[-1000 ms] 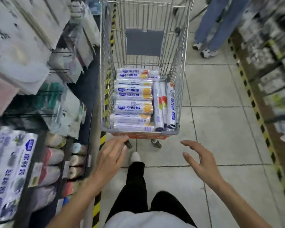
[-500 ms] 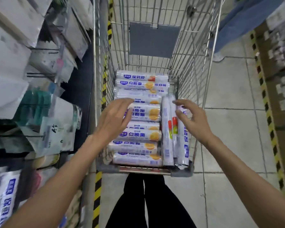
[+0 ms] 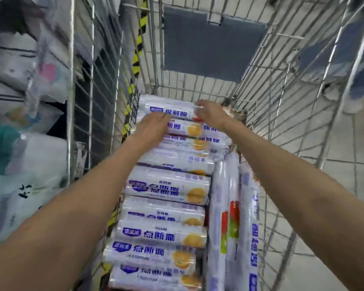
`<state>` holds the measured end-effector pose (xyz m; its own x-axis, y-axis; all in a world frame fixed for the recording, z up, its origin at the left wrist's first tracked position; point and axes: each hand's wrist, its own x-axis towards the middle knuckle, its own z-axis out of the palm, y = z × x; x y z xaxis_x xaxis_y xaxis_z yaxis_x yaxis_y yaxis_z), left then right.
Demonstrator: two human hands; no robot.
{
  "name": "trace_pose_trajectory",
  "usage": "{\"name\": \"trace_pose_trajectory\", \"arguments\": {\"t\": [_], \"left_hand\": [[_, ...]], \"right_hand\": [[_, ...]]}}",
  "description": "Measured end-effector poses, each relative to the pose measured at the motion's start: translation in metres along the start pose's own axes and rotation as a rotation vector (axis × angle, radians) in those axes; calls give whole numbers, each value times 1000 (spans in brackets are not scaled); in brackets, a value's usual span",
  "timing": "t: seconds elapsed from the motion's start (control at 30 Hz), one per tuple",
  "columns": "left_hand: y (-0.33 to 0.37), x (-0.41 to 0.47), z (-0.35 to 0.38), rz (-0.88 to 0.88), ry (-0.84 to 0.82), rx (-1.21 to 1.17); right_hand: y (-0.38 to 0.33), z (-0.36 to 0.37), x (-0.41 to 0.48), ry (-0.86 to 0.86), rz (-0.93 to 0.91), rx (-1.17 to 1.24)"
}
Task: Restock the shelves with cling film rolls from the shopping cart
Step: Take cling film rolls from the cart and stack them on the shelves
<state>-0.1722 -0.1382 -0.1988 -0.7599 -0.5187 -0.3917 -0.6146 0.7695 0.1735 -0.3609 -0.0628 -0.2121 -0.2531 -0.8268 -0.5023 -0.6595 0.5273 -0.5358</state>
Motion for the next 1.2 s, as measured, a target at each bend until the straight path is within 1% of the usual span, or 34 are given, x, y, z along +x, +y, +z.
{"name": "trace_pose_trajectory", "arguments": {"t": [0.07,0.13,0.2,0.3,0.4,0.47,0.53,0.67,0.77,0.83,0.9,1.0,1.07,1.13,1.2], "left_hand": [[-4,11,9,2,-56,37],[-5,19,12,5,-97,85],[-2,25,8,6,-105,145],[2,26,0,23,-96,221],[0,12,-11,-50,-47,138],[-3,-1,-25,-111,0,-3],[-5,-17,-43,-178,27,-166],[-5,-61,-79,-319,137,-566],[5,-103,-104,-342,178,-773],[17,-140,-122,-355,202,-988],[30,-181,-139,-388,235,-1188],[44,-244,-155,-407,292,-1439],[53,-288,-160,-421,375,-1569],[64,-332,-163,-455,496,-1636],[77,-375,-159,-507,621,-1643]], "right_hand": [[-1,6,16,-40,-58,-153],[-3,7,24,-20,-78,-283],[-6,3,27,-29,-98,-326],[-8,-10,23,-95,-75,-254],[-13,-34,4,-121,-9,-118],[-20,-53,-18,-138,47,94],[-30,-71,-47,-123,52,265],[-58,-96,-110,-86,-31,455],[-86,-103,-159,-120,-82,650],[-104,-105,-191,-145,-91,787],[-123,-104,-221,-180,-138,888],[-153,-95,-262,-265,-217,988],[-172,-83,-290,-328,-271,1036],[-189,-69,-317,-391,-327,1026],[-206,-51,-343,-438,-390,932]]}}
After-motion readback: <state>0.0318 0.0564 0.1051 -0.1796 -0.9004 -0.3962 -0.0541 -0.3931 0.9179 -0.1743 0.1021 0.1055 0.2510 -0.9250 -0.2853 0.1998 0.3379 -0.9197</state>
